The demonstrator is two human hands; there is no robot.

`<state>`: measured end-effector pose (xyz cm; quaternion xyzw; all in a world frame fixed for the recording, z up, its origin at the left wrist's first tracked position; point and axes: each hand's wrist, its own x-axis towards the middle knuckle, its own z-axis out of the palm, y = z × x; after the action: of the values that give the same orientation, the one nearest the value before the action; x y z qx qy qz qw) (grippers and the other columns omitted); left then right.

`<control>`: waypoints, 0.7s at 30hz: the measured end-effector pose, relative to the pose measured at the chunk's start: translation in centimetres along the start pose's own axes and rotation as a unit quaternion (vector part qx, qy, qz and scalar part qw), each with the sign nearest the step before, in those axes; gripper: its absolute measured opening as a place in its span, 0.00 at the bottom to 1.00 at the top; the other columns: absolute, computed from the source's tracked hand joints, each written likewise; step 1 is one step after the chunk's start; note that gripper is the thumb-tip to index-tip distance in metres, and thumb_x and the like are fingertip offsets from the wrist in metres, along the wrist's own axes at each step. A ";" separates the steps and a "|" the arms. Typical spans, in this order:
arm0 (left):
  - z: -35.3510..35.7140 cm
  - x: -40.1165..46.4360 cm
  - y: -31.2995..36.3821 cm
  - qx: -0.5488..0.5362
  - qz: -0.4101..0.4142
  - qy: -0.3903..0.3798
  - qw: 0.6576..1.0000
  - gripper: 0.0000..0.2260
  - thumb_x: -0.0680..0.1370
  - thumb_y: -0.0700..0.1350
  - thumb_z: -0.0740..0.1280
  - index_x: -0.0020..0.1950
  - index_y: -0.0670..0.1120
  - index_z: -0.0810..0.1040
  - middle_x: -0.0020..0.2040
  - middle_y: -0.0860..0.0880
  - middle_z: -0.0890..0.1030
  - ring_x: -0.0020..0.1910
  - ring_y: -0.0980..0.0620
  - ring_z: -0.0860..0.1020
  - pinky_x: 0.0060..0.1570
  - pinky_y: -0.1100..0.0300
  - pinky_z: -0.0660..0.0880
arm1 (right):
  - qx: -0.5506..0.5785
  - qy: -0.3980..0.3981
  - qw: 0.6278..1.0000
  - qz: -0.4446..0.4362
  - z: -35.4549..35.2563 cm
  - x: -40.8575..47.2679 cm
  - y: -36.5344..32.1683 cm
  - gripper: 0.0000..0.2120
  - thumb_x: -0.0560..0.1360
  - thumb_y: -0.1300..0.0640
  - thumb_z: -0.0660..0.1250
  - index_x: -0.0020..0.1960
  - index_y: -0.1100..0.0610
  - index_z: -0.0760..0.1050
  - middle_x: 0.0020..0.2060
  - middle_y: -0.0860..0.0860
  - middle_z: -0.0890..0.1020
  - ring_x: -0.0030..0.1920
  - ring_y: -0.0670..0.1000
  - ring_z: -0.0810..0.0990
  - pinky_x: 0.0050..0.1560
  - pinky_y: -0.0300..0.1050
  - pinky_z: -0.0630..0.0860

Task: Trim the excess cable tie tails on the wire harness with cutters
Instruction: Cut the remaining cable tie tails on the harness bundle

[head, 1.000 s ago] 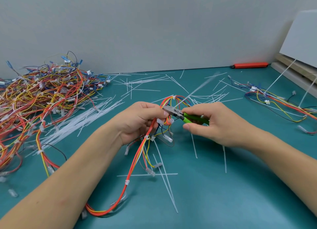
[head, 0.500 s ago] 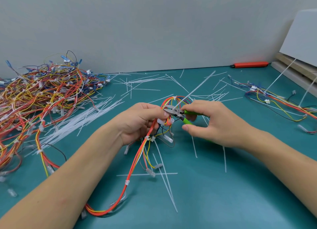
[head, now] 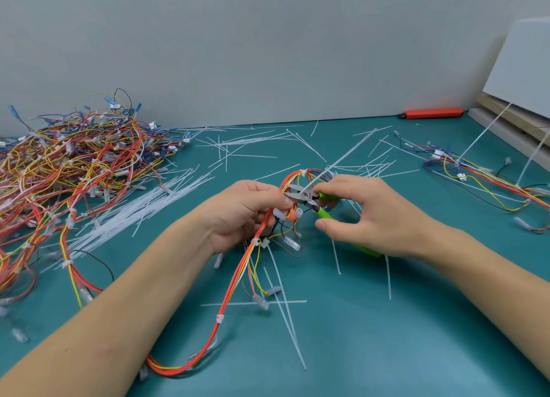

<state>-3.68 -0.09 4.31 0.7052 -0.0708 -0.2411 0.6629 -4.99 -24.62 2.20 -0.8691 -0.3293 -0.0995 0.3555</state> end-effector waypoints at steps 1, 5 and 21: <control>0.0 0.0 0.0 -0.004 0.000 0.001 1.000 0.03 0.68 0.43 0.72 0.35 0.46 0.85 0.34 0.49 0.83 0.25 0.57 0.70 0.27 0.67 0.65 | 0.002 -0.002 1.000 0.001 0.0 0.0 0.0 0.19 0.75 0.54 0.78 0.65 0.55 0.81 0.50 0.47 0.83 0.53 0.48 0.82 0.60 0.42 0.75; -0.2 0.1 0.0 -0.015 -0.001 0.000 1.000 0.03 0.68 0.43 0.72 0.35 0.47 0.86 0.35 0.49 0.84 0.24 0.58 0.71 0.26 0.69 0.68 | 0.008 -0.023 1.000 0.001 0.0 0.1 -0.1 0.09 0.78 0.55 0.75 0.56 0.55 0.82 0.43 0.48 0.82 0.46 0.49 0.79 0.54 0.46 0.76; 0.0 0.1 -0.2 -0.016 0.002 -0.011 1.000 0.03 0.70 0.43 0.72 0.37 0.47 0.86 0.36 0.49 0.84 0.26 0.58 0.71 0.28 0.68 0.66 | 0.008 -0.041 0.999 0.010 -0.2 0.0 0.6 0.16 0.78 0.49 0.72 0.63 0.55 0.81 0.52 0.49 0.83 0.55 0.51 0.81 0.61 0.52 0.74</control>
<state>-3.64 -0.14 4.05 0.6917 -0.0757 -0.2488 0.6737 -4.61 -25.08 1.98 -0.8729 -0.3358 -0.0575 0.3494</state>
